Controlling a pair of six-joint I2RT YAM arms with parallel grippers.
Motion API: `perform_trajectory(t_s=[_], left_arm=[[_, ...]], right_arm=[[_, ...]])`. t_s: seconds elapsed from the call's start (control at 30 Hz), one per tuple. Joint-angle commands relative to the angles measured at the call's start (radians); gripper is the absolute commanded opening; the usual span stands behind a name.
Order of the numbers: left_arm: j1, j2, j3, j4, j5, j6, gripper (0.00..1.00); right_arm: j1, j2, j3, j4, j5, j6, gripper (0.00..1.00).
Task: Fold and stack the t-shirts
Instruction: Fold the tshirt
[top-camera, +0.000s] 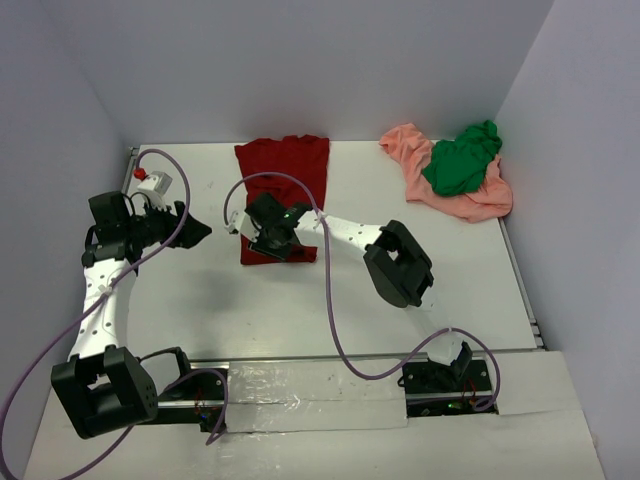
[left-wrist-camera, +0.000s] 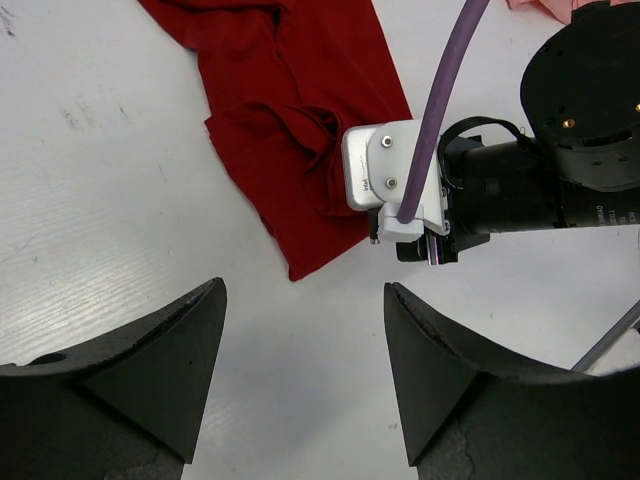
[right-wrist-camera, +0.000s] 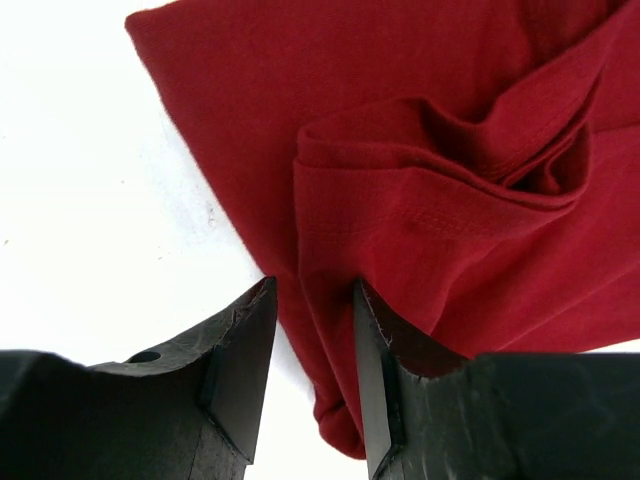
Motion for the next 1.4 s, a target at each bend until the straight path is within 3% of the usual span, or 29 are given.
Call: perform_trajectory(t_s=[0.0, 0.2, 0.5, 0.6, 0.7, 0.77, 0.87, 0.93, 1.37], left_arm=[[0.008, -0.010, -0.001, 0.019, 0.037, 0.014, 0.73], [0.008, -0.010, -0.006, 0.021, 0.038, 0.015, 0.73], [0.008, -0.007, -0.010, 0.022, 0.046, 0.017, 0.73], [0.008, -0.008, -0.012, 0.022, 0.046, 0.017, 0.73], [0.008, -0.011, -0.010, 0.024, 0.049, 0.015, 0.73], [0.008, -0.010, -0.007, 0.022, 0.051, 0.015, 0.73], [0.008, -0.010, -0.009, 0.021, 0.052, 0.018, 0.73], [0.008, -0.013, -0.010, 0.024, 0.051, 0.018, 0.73], [0.008, -0.011, -0.013, 0.025, 0.055, 0.020, 0.73]], right_arm=[[0.000, -0.012, -0.014, 0.055, 0.039, -0.013, 0.43], [-0.002, -0.020, -0.011, 0.074, 0.062, -0.025, 0.40], [-0.003, -0.016, -0.017, 0.087, 0.099, -0.033, 0.11], [-0.006, -0.023, -0.028, 0.101, 0.105, -0.041, 0.11], [-0.008, -0.026, -0.026, 0.097, 0.099, -0.039, 0.00], [-0.006, -0.023, -0.019, 0.086, 0.082, -0.041, 0.00], [-0.008, -0.018, -0.005, 0.069, 0.086, -0.033, 0.33], [-0.008, -0.016, -0.009, 0.077, 0.091, -0.024, 0.42], [-0.005, -0.021, -0.060, 0.221, 0.209, -0.033, 0.44]])
